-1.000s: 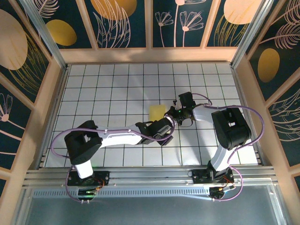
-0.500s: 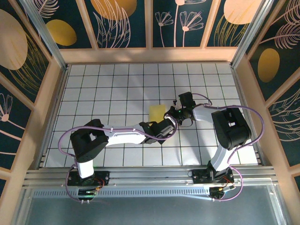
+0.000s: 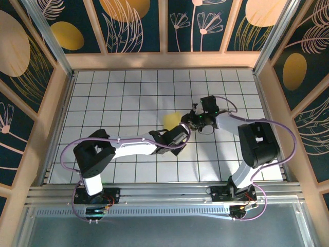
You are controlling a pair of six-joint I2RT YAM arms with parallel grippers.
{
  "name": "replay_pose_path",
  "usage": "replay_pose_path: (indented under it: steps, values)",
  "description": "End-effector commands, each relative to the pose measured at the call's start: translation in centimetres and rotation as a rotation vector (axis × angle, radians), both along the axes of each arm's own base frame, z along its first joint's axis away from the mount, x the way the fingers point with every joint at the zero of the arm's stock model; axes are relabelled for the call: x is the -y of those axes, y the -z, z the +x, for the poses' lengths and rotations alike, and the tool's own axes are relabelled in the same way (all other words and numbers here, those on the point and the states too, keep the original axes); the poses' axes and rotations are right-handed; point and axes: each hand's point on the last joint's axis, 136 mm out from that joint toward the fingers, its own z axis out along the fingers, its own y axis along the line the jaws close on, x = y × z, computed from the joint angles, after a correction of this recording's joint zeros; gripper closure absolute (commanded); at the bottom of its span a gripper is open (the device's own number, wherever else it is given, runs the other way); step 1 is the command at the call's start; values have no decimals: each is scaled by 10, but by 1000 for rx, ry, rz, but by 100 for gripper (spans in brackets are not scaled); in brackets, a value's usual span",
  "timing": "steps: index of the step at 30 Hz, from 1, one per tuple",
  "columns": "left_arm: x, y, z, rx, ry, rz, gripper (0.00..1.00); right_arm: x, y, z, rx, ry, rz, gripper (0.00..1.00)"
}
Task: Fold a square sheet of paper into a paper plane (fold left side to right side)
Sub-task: Fold the triangle a second time at the center of the table.
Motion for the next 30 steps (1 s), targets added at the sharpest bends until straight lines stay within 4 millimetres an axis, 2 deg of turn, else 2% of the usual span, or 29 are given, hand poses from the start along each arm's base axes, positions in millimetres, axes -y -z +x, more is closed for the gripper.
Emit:
replay_pose_path:
  steps: [1, 4, 8, 12, 16, 24, 30]
  values:
    - [6, -20, 0, -84, 21, -155, 100, 17, -26, 9, 83, 29, -10, 67]
    - [5, -19, 1, -150, 43, -223, 100, 33, -26, 4, 100, 55, -18, 64]
    - [1, -17, 6, -225, 48, -292, 100, 41, -17, -14, 93, 47, -31, 65]
    - [-5, -18, 11, -282, 40, -364, 100, 35, -3, -38, 56, 9, 20, 82]
    - [-7, -19, 16, -331, 34, -417, 100, 20, 7, -59, 36, -40, 45, 100]
    - [-12, -8, 21, -386, -2, -418, 100, -6, 31, -75, -16, -93, -1, 100]
    - [-14, -1, 23, -409, -25, -401, 100, -9, 47, -77, -62, -102, -62, 100]
